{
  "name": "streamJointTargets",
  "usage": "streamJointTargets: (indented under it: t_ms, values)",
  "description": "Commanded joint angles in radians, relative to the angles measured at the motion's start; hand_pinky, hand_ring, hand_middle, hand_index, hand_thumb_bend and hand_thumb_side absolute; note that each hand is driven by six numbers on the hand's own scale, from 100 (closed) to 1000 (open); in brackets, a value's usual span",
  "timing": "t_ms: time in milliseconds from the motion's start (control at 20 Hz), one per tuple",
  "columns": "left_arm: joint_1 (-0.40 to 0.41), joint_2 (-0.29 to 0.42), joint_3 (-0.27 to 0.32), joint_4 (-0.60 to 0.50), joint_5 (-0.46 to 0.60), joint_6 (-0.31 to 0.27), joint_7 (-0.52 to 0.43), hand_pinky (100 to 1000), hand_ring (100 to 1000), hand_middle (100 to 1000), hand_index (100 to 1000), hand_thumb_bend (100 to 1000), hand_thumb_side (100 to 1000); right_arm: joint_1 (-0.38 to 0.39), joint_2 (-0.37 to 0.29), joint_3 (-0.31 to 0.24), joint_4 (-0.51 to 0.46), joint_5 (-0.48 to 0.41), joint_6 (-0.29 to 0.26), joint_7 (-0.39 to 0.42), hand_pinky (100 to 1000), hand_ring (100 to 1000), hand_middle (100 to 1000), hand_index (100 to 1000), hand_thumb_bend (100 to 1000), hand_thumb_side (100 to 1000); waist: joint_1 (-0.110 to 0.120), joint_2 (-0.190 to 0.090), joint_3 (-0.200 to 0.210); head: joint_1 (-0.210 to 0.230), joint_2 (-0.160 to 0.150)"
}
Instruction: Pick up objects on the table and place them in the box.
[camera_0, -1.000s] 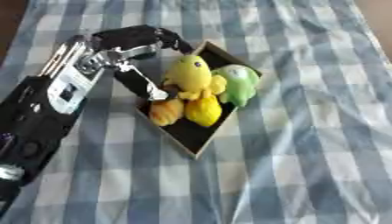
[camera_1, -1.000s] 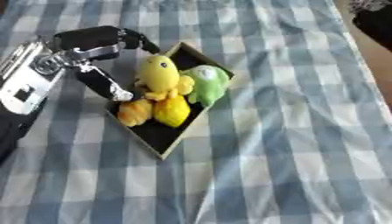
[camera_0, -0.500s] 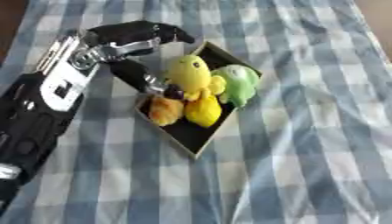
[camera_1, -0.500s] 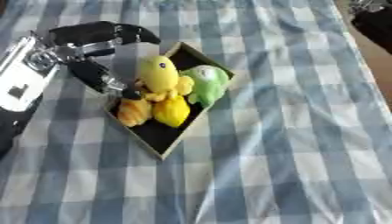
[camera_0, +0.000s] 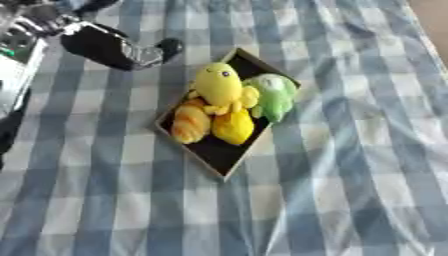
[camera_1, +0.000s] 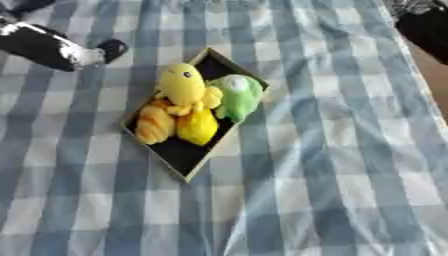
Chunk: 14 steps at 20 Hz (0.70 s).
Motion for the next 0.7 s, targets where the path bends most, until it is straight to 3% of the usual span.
streamJointTargets:
  t_ms: [50, 100, 150, 200, 450, 500, 550, 700]
  values:
    - [0.077, 0.132, 0.080, -0.162, 0.096, 0.088, 0.121, 792, 820, 745, 832, 243, 461, -0.003, -0.032, -0.019, -0.017, -0.002, -0.003, -0.013, 888, 959, 879, 854, 100, 483, 0.013, -0.041, 0.003, -0.006, 0.002]
    - [0.121, 0.157, 0.104, -0.192, 0.131, 0.106, 0.167, 787, 818, 742, 834, 223, 452, -0.002, -0.033, -0.020, -0.017, -0.003, -0.004, -0.015, 889, 959, 879, 854, 100, 484, 0.012, -0.042, 0.004, -0.006, 0.001]
    - [0.166, 0.177, 0.131, -0.207, 0.166, 0.115, 0.220, 780, 813, 736, 831, 100, 516, -0.002, -0.034, -0.021, -0.017, -0.004, -0.006, -0.018, 889, 960, 879, 854, 100, 486, 0.010, -0.043, 0.006, -0.006, 0.001]
    - [0.209, 0.193, 0.154, -0.214, 0.197, 0.116, 0.270, 776, 809, 731, 828, 204, 461, -0.001, -0.034, -0.022, -0.017, -0.005, -0.008, -0.021, 890, 960, 880, 854, 100, 476, 0.009, -0.044, 0.008, -0.006, 0.001]
    - [0.429, 0.206, 0.271, -0.221, 0.316, 0.096, 0.516, 740, 773, 696, 814, 183, 479, 0.001, -0.033, -0.028, -0.017, -0.010, -0.029, -0.045, 887, 954, 869, 851, 100, 493, -0.003, -0.048, 0.019, -0.002, -0.002]
    - [0.462, 0.196, 0.290, -0.221, 0.334, 0.091, 0.555, 734, 768, 691, 817, 100, 499, 0.001, -0.032, -0.029, -0.017, -0.013, -0.036, -0.052, 885, 951, 865, 850, 100, 499, -0.005, -0.049, 0.021, 0.000, -0.002]
    - [0.494, 0.182, 0.306, -0.221, 0.350, 0.087, 0.590, 731, 770, 693, 819, 177, 496, 0.002, -0.031, -0.029, -0.017, -0.015, -0.044, -0.059, 884, 948, 862, 848, 100, 499, -0.008, -0.049, 0.023, 0.003, -0.003]
    - [0.577, 0.133, 0.343, -0.221, 0.392, 0.072, 0.664, 716, 756, 691, 816, 162, 530, 0.002, -0.027, -0.030, -0.017, -0.024, -0.069, -0.083, 876, 930, 836, 840, 100, 532, -0.014, -0.050, 0.027, 0.012, -0.006]
